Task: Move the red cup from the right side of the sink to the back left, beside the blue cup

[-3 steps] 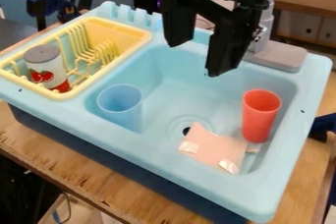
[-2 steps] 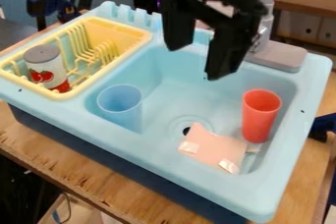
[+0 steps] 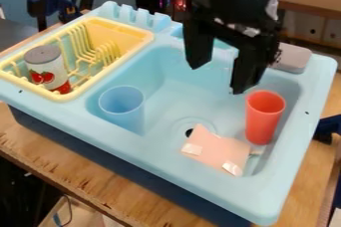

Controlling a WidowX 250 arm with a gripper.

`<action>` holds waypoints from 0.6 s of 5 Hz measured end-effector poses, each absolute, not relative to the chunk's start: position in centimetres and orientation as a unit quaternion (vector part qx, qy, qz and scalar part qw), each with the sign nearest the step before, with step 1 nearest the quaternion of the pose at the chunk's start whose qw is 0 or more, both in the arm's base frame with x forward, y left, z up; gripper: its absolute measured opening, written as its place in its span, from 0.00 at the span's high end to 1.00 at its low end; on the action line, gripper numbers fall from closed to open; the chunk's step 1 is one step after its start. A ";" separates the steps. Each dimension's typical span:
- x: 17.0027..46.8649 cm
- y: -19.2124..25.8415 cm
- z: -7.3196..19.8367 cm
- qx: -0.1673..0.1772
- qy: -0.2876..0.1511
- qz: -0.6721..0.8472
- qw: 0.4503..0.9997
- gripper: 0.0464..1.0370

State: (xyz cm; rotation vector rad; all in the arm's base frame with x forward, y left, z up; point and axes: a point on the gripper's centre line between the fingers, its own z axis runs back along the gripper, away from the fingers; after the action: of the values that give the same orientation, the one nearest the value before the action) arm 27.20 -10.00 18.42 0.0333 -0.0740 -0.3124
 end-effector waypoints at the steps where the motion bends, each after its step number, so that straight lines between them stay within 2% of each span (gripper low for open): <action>1: 29.0 -10.3 17.5 0.011 -0.043 -0.126 0.991 0.04; 3: 31.9 -10.3 16.2 -0.002 -0.044 -0.086 0.995 0.04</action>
State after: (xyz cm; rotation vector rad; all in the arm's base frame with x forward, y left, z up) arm 31.89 -10.26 16.16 -0.0042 -0.0890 -0.1717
